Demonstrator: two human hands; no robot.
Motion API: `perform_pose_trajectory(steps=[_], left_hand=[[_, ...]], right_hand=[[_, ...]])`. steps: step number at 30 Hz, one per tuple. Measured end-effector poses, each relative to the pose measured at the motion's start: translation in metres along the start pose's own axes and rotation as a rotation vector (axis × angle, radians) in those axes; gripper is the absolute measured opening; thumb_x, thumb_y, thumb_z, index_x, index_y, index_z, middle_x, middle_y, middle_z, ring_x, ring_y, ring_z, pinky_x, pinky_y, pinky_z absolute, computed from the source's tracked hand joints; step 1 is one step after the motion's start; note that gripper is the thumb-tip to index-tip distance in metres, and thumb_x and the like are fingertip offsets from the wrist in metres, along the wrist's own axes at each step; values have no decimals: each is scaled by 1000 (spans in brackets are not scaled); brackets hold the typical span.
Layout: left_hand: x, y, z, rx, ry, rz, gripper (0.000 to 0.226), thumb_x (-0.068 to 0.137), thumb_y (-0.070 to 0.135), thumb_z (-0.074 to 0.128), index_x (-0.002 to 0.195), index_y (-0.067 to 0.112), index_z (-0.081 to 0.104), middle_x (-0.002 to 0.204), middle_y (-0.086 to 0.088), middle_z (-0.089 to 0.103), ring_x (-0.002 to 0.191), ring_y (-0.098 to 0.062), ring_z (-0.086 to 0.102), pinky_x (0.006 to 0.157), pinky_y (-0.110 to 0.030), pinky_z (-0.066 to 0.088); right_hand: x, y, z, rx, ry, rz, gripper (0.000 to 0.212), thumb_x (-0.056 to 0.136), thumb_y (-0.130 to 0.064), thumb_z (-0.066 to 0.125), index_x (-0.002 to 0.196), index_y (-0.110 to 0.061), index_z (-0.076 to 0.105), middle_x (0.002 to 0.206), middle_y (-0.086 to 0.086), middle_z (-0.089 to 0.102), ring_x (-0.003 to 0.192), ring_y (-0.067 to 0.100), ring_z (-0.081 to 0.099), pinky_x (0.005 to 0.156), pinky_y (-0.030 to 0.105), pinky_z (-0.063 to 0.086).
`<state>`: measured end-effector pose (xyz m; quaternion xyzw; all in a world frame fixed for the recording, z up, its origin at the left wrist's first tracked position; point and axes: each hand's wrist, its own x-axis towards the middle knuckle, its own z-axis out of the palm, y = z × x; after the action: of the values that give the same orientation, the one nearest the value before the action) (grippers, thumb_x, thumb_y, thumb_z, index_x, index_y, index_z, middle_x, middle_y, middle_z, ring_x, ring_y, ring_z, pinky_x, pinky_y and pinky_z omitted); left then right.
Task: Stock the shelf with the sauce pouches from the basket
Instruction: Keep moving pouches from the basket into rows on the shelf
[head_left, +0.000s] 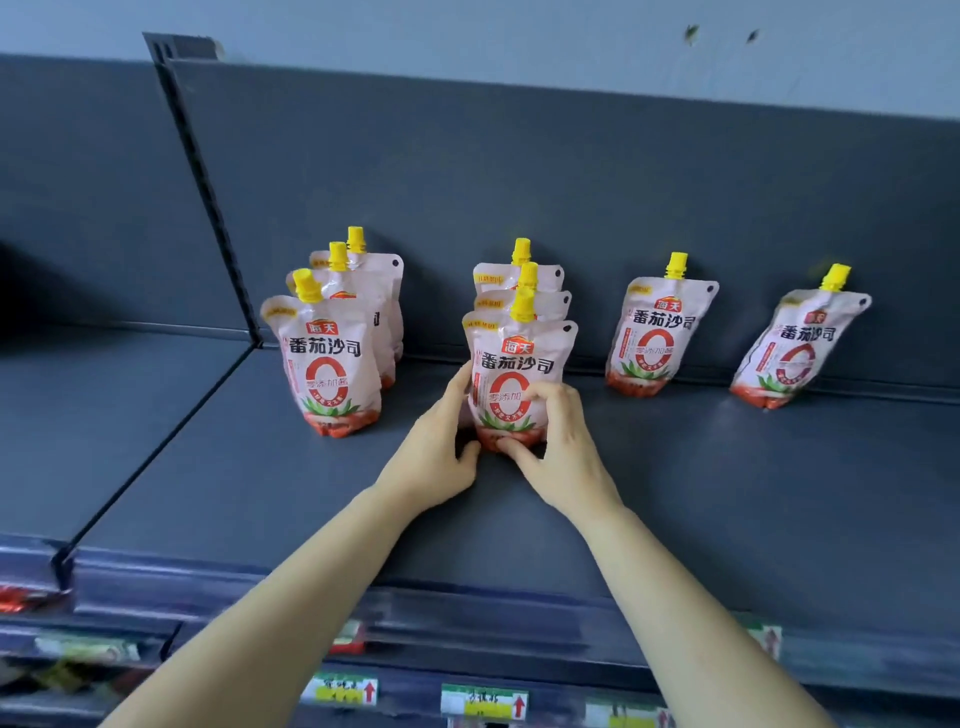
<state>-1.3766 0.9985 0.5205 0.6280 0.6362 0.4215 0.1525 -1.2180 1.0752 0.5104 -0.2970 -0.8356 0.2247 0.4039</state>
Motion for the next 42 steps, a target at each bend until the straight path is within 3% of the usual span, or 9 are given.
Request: perform_pose_trajectory(steps=[6,8,11,20,26,30,34,39,42], left_hand=[[3,0,0,124,37,-110,39,95,6,53,132,16,52,117,-1,68,111,-19,60,100,-36,47],[5,-1,0,194,64,-75,26,97,11,52,121,15,60,111,-1,69,103,-20,58,91,-33,46],[8,-4,0,215,99,-50,19,98,11,50,108,13,66,98,0,69,97,-19,54,81,-25,40],[16,-14,0,159,135,-145,20,95,11,53,99,20,70,94,5,72,100,-22,55,97,-48,42],[13,-2,-5,-175,219,-165,32,102,16,44,133,22,48,117,5,62,109,-7,56,94,-24,46],[13,2,-4,-110,211,15,34,103,9,40,134,19,49,119,13,59,109,10,54,91,-8,44],[17,-1,-1,-65,250,64,29,103,6,38,127,13,52,112,19,58,105,19,51,87,-3,41],[20,-5,2,-16,315,48,20,101,6,42,114,11,56,102,10,63,93,2,58,81,-7,46],[21,-4,0,-13,325,51,17,99,4,45,110,10,58,99,11,63,90,-1,59,76,-3,44]], right_hand=[[1,4,-2,52,-23,45,62,77,1,75,125,-14,40,133,8,36,121,10,41,85,-5,34],[0,3,-3,65,-42,70,63,78,1,74,128,-17,39,136,5,35,120,8,41,83,-6,34],[-1,0,-5,61,-76,114,65,82,-3,71,131,-24,35,141,2,32,118,3,38,75,-6,37],[-2,-3,-5,51,-82,110,62,82,-4,72,129,-24,37,137,-1,35,114,-1,38,78,-5,37],[-3,-3,-4,11,-75,89,62,82,-6,73,130,-22,36,138,-1,34,112,-4,37,75,-4,40],[-3,-2,-3,47,-57,88,74,81,-6,74,136,-26,28,144,1,31,122,4,40,92,19,52],[-1,-1,-3,179,39,95,85,83,-12,74,140,-37,16,147,0,36,129,13,47,93,24,53],[5,4,-4,191,263,176,46,100,-25,50,142,-21,33,115,-7,56,100,9,61,79,13,51],[10,18,-4,175,330,160,14,100,-18,48,108,-16,60,100,-5,60,93,19,62,78,42,58]])
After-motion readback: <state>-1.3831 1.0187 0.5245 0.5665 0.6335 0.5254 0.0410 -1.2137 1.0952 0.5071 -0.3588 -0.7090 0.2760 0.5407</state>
